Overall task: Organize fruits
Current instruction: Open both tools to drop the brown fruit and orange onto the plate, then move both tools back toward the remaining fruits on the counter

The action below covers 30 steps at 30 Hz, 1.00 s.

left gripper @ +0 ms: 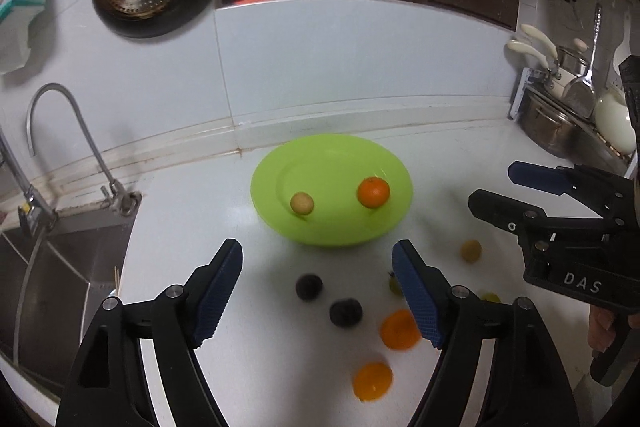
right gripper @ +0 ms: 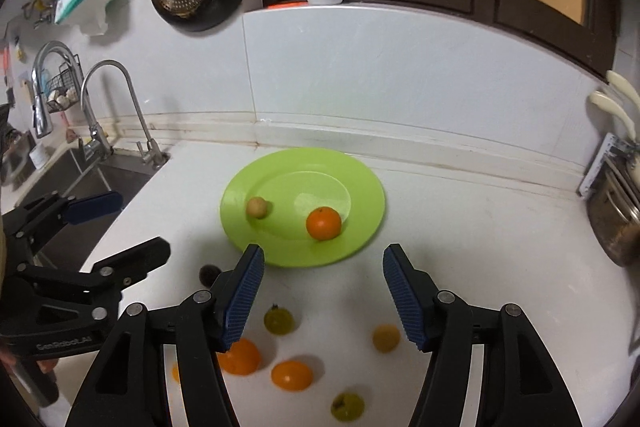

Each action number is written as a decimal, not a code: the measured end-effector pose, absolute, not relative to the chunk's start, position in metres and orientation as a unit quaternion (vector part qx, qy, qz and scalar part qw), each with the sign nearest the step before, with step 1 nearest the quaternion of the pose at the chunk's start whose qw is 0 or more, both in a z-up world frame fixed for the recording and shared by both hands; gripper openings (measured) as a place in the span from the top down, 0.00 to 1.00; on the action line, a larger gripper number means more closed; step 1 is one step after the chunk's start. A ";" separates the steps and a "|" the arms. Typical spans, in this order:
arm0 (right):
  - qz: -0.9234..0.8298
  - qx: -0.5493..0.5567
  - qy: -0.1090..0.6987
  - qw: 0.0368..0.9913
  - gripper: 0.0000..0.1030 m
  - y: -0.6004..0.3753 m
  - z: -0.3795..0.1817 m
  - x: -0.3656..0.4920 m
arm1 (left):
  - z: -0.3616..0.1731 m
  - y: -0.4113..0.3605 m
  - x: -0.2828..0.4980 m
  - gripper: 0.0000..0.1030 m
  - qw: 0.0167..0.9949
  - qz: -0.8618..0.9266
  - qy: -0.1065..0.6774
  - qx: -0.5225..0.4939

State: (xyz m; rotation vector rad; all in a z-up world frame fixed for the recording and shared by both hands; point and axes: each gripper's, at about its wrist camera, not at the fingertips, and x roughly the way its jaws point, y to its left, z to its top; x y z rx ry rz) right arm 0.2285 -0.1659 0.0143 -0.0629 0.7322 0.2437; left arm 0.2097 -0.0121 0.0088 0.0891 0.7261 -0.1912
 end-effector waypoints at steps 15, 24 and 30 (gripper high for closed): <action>0.120 -0.018 0.402 0.908 0.39 -0.180 -0.025 0.176 | -0.029 -0.026 0.167 0.23 0.909 -0.092 0.403 0.048; 0.108 -0.015 0.453 0.885 0.39 -0.190 -0.064 0.165 | -0.064 -0.033 0.160 0.23 0.888 -0.087 0.447 0.060; 0.101 -0.014 0.477 0.873 0.39 -0.191 -0.082 0.166 | -0.083 -0.033 0.163 0.24 0.876 -0.088 0.471 0.058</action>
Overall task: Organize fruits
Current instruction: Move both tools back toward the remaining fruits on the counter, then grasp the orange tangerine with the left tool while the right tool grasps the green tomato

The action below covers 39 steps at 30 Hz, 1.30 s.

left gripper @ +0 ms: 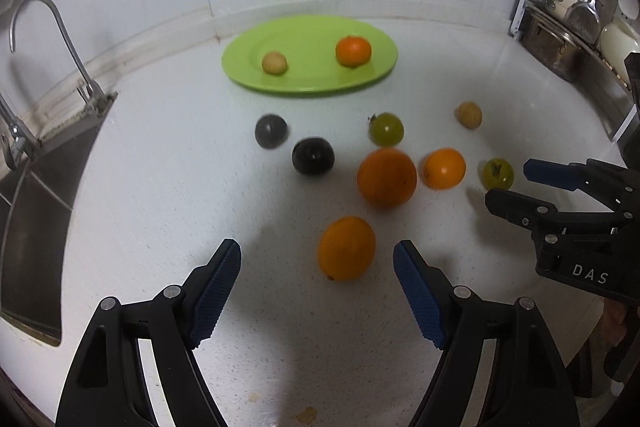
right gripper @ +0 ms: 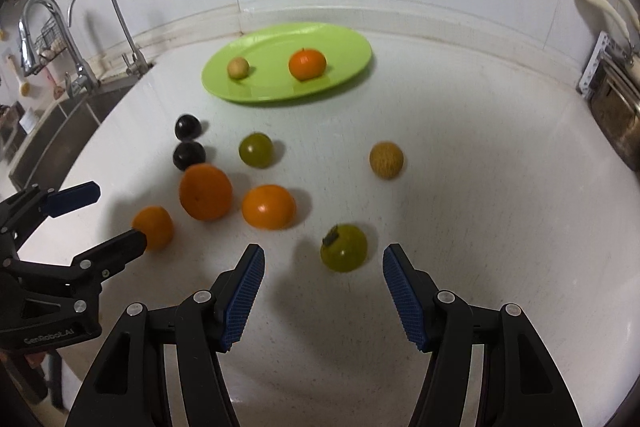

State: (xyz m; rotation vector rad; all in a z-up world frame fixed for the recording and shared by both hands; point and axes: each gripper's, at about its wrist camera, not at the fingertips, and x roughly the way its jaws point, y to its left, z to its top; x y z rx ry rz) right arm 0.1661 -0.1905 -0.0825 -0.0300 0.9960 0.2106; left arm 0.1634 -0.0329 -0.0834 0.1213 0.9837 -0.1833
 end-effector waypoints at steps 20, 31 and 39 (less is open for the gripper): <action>0.095 -0.005 0.497 0.862 0.67 -0.200 -0.098 0.175 | -0.101 -0.039 0.173 0.68 0.856 -0.128 0.498 0.048; 0.100 0.001 0.489 0.867 0.72 -0.198 -0.093 0.174 | -0.092 -0.039 0.172 0.68 0.863 -0.135 0.484 0.055; 0.115 0.010 0.467 0.877 0.72 -0.191 -0.071 0.164 | -0.067 -0.038 0.168 0.68 0.878 -0.143 0.453 0.055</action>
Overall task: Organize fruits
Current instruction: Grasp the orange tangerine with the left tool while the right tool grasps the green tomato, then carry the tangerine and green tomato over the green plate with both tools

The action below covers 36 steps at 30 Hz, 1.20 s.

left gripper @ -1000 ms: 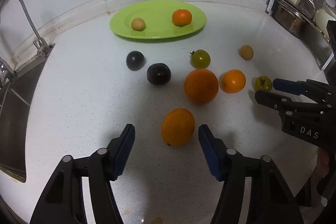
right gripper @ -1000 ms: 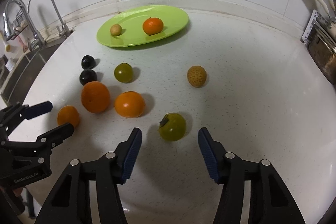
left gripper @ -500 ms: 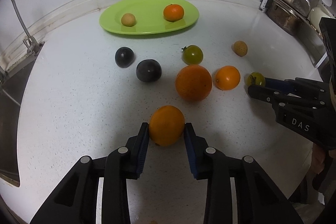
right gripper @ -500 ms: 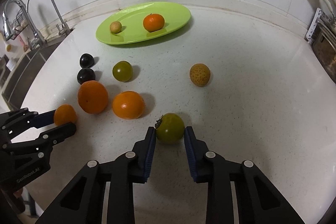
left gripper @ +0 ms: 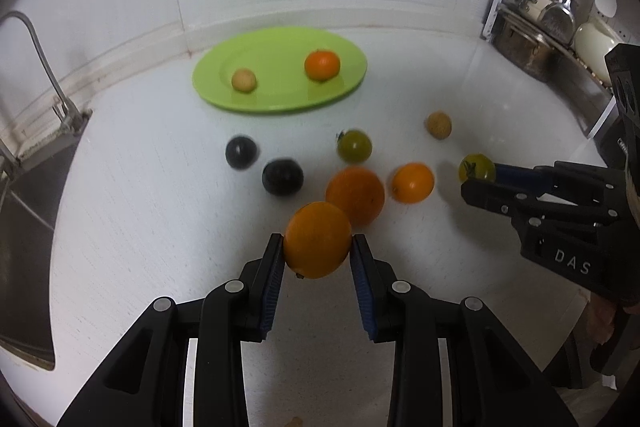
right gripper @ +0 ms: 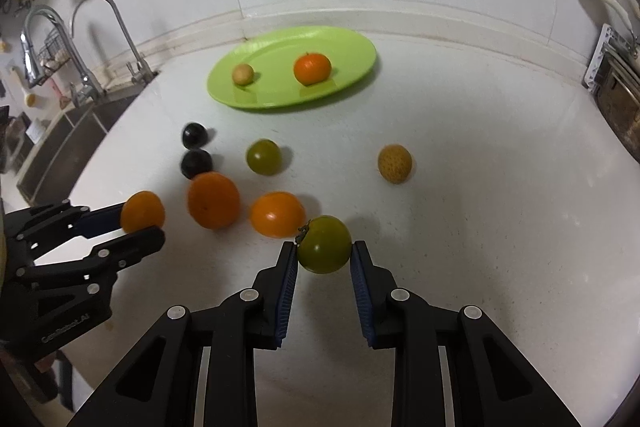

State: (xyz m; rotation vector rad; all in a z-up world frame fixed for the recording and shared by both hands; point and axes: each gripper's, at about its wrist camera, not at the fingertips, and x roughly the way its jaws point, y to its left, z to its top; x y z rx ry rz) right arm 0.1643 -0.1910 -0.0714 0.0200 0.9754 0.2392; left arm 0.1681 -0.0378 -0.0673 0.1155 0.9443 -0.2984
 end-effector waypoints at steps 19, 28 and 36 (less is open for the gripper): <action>0.141 0.026 0.375 0.916 0.72 -0.176 -0.005 0.181 | -0.006 -0.034 0.198 0.68 0.917 -0.148 0.365 0.067; 0.149 0.025 0.358 0.921 0.72 -0.164 0.010 0.212 | 0.004 -0.029 0.232 0.68 0.920 -0.146 0.358 0.061; 0.156 0.014 0.352 0.923 0.72 -0.151 0.020 0.243 | 0.017 -0.022 0.264 0.68 0.925 -0.137 0.350 0.058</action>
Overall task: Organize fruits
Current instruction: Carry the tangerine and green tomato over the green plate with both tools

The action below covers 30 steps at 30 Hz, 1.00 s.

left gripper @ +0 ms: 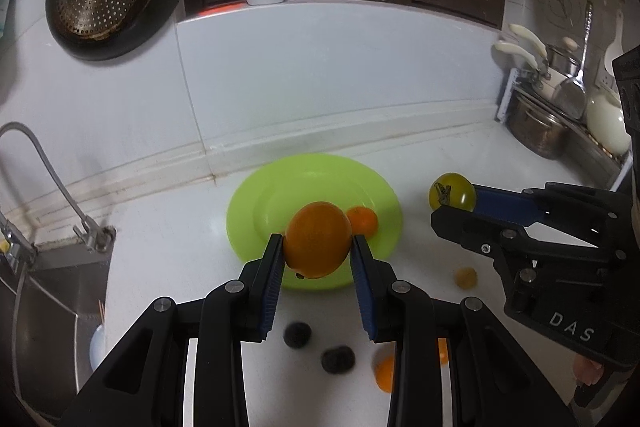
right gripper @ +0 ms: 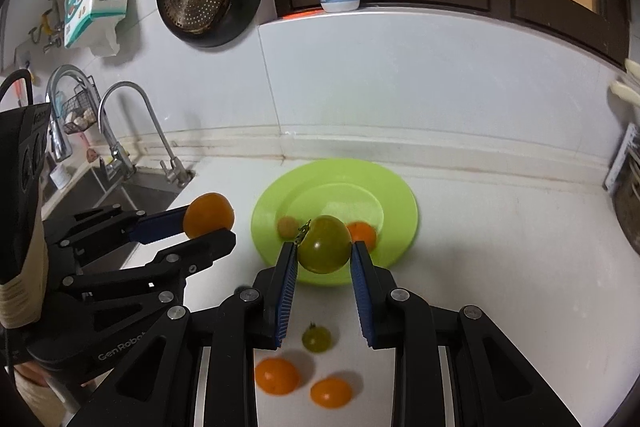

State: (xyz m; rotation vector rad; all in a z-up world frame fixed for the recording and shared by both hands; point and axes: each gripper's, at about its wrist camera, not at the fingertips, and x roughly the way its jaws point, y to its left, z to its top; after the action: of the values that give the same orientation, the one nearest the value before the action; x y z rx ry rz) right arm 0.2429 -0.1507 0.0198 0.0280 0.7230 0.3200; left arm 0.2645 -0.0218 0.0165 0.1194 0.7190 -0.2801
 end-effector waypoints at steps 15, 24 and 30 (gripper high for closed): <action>0.165 -0.006 0.372 0.914 0.72 -0.137 0.019 0.321 | 0.014 -0.014 0.334 0.68 0.917 -0.130 0.374 0.050; 0.161 -0.020 0.409 0.898 0.72 -0.134 -0.005 0.367 | -0.009 -0.020 0.379 0.68 0.901 -0.129 0.411 0.048; 0.160 -0.016 0.436 0.886 0.72 -0.142 -0.027 0.392 | -0.030 -0.026 0.408 0.68 0.889 -0.127 0.438 0.047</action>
State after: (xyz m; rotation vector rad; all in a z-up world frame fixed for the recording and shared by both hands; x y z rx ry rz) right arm 0.3923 -0.1415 -0.0274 -0.0325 0.9059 0.3318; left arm 0.4083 -0.0263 -0.0302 0.0975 0.9094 -0.2641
